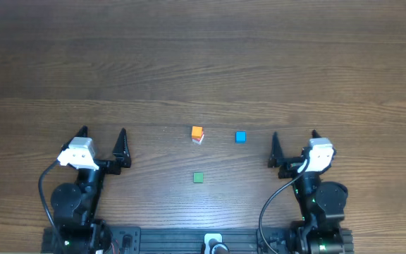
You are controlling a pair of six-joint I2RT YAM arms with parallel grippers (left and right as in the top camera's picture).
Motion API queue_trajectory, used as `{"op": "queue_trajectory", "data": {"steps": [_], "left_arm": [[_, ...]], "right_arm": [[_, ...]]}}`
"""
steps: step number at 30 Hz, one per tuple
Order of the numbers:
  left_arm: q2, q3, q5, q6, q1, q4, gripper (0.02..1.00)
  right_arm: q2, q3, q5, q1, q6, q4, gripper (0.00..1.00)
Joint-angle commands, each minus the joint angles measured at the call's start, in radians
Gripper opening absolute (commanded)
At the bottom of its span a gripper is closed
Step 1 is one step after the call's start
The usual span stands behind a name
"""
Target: Stack Cubes
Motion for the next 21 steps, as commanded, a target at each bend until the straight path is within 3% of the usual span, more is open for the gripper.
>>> {"op": "queue_trajectory", "data": {"steps": [1,8,13,19,21], "left_arm": [[-0.006,-0.009,0.002,0.014,-0.004,0.004,0.998],[-0.006,-0.009,0.002,0.015,-0.003,0.004,0.998],[-0.006,-0.009,0.002,0.014,-0.003,0.004,0.998],[-0.006,-0.009,0.002,0.014,-0.003,0.004,1.000],[-0.006,-0.009,0.002,0.014,-0.003,0.004,1.000]], "right_arm": [[0.126,0.219,-0.085,-0.005,0.065,-0.119,0.991],[0.463,0.610,-0.190,-0.005,0.088,-0.469,0.991],[0.689,0.782,-0.214,0.019,0.084,-0.692,0.991],[0.860,0.835,-0.204,0.209,0.125,-0.735,0.993],[0.909,0.838,-0.164,0.303,0.187,-0.718,0.993]]}}
